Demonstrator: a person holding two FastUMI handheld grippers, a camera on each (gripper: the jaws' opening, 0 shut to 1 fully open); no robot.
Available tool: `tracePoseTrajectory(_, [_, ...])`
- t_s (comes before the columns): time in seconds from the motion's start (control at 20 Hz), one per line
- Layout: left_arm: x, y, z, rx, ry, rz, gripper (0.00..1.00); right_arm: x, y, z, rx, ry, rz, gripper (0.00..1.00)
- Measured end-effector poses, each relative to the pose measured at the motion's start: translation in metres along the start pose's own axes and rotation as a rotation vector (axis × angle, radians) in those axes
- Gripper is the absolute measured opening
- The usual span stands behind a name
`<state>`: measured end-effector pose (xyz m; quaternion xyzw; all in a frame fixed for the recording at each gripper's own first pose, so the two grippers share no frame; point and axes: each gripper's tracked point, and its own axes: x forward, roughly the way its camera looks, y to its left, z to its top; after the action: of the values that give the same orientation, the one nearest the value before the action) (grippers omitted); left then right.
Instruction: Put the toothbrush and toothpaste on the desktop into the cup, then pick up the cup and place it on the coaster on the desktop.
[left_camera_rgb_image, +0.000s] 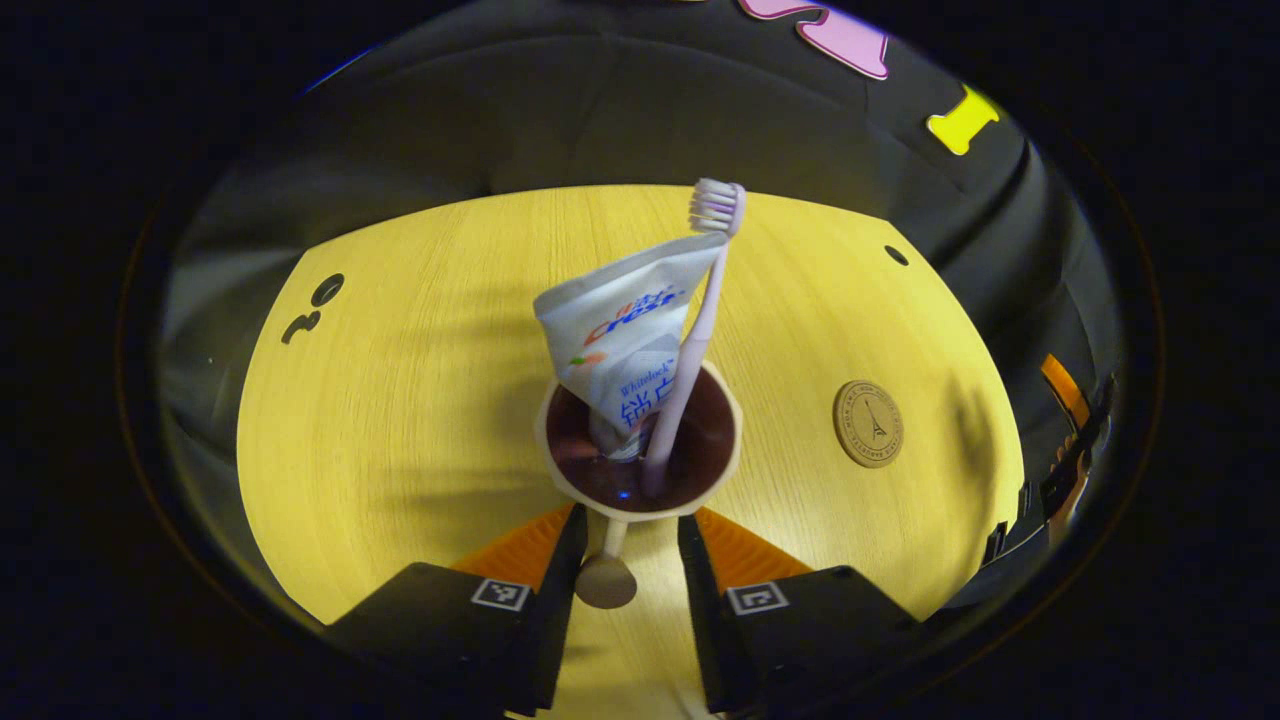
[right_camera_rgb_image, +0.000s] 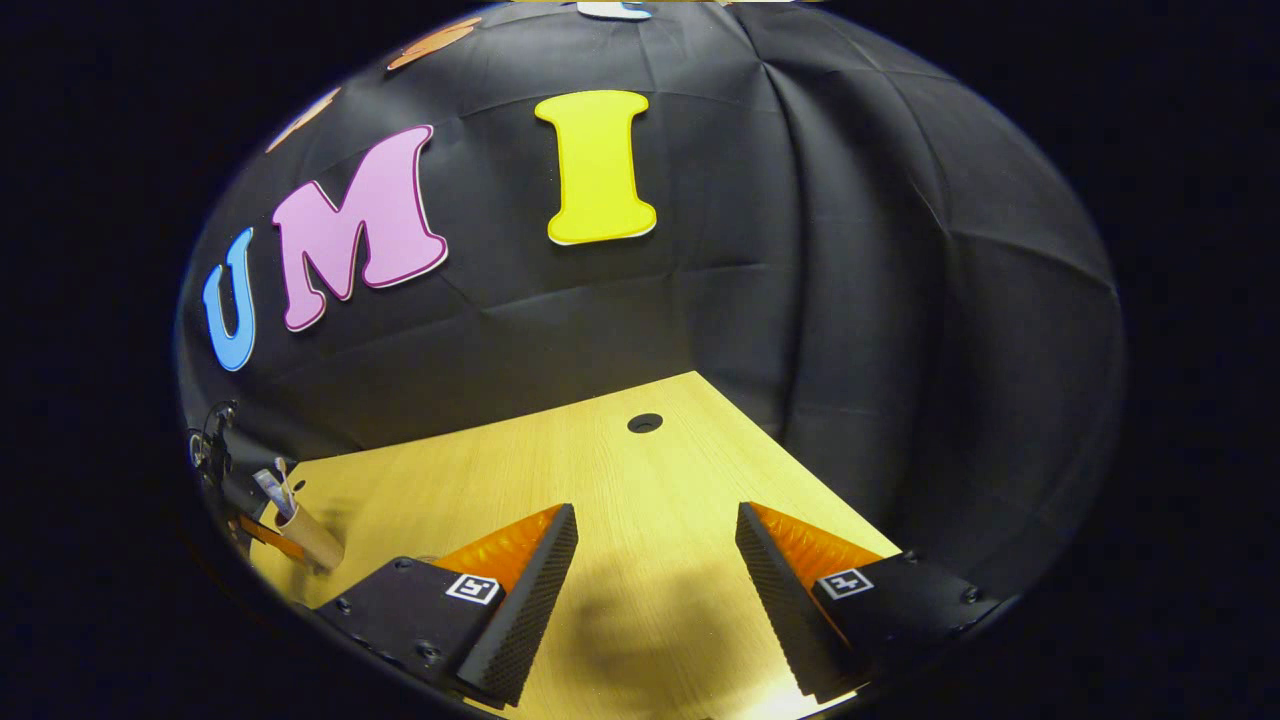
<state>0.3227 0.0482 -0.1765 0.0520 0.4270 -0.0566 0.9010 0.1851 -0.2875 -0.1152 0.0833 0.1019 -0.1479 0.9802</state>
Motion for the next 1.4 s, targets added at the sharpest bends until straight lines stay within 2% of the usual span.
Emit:
tracePoseTrajectory(0.05, [-0.001,-0.001,-0.002,-0.006,0.011,0.002,0.56,-0.001,0.001,0.000,0.004,0.002,0.006,0.98])
tracePoseTrajectory(0.1, [-0.001,-0.003,-0.003,-0.009,0.021,0.001,0.53,-0.002,0.001,-0.002,0.007,0.006,0.010,0.98])
tracePoseTrajectory(0.25, [0.002,-0.002,-0.005,-0.016,0.033,0.015,0.31,-0.007,0.002,-0.010,0.020,0.029,0.020,0.98])
tracePoseTrajectory(0.4, [0.001,-0.007,-0.004,-0.037,0.013,0.041,0.27,-0.011,0.004,-0.015,0.017,0.038,0.029,0.98])
tracePoseTrajectory(0.45, [0.002,-0.007,-0.004,-0.041,0.010,0.049,0.30,-0.012,0.004,-0.015,0.011,0.040,0.032,0.98])
tracePoseTrajectory(0.55, [0.002,-0.008,-0.004,-0.042,-0.001,0.067,0.22,-0.016,0.004,-0.015,0.010,0.046,0.037,0.98])
tracePoseTrajectory(0.7, [-0.002,-0.010,-0.008,-0.009,-0.021,0.090,0.18,-0.017,0.004,-0.014,0.014,0.046,0.040,0.98])
tracePoseTrajectory(1.1, [-0.025,-0.082,0.024,0.074,-0.098,-0.015,0.18,-0.020,0.007,-0.017,0.000,0.059,0.058,0.98])
tracePoseTrajectory(1.4, [-0.010,-0.159,0.026,0.184,-0.080,-0.113,0.18,-0.026,0.014,-0.020,0.005,0.067,0.071,0.98])
